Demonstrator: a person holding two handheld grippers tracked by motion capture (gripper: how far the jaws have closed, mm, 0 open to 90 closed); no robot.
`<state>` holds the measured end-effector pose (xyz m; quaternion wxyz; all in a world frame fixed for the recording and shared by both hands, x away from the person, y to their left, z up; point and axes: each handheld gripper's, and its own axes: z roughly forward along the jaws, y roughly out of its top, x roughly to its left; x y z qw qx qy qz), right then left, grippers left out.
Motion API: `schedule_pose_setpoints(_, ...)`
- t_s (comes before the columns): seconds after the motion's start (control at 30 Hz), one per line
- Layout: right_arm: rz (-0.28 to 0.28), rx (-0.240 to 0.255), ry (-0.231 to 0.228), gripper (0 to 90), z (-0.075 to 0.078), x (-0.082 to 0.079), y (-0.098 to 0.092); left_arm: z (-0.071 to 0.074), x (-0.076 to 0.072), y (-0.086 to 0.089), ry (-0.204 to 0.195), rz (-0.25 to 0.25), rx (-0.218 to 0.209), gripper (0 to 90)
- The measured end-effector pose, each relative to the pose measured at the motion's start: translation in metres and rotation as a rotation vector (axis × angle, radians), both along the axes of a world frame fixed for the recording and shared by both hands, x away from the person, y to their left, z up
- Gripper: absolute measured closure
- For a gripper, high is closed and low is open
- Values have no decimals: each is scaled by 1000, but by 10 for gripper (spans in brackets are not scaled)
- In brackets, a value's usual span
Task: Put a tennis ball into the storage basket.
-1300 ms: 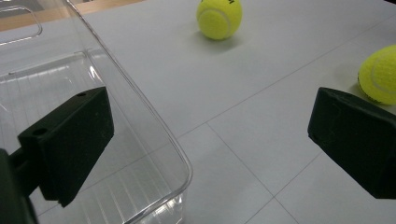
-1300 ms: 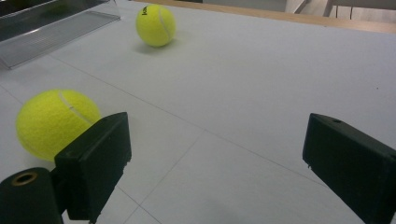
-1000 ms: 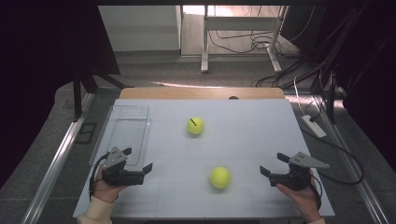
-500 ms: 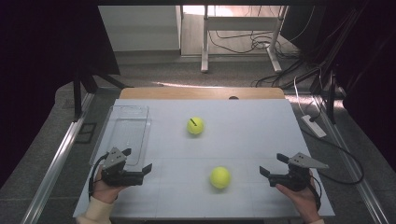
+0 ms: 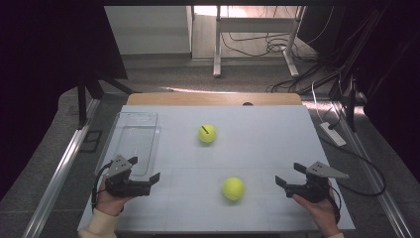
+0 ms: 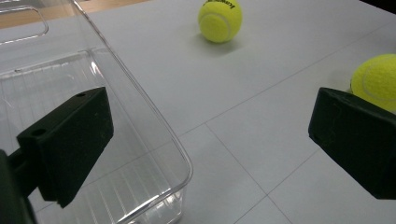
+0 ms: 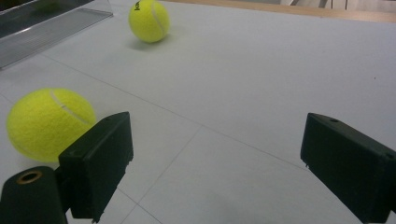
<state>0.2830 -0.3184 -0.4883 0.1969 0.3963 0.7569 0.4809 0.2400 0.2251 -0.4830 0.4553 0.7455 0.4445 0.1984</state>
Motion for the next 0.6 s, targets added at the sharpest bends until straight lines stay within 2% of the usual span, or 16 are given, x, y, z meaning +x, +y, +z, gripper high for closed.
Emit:
schedule_pose_setpoints(0.37,-9,7,8,94,-1,1,-3,4,3,-6,2,-16,9,7)
schedule_pose_setpoints(0.6,-2,9,8,94,-2,3,-2,8,9,-16,19,-51,30,11)
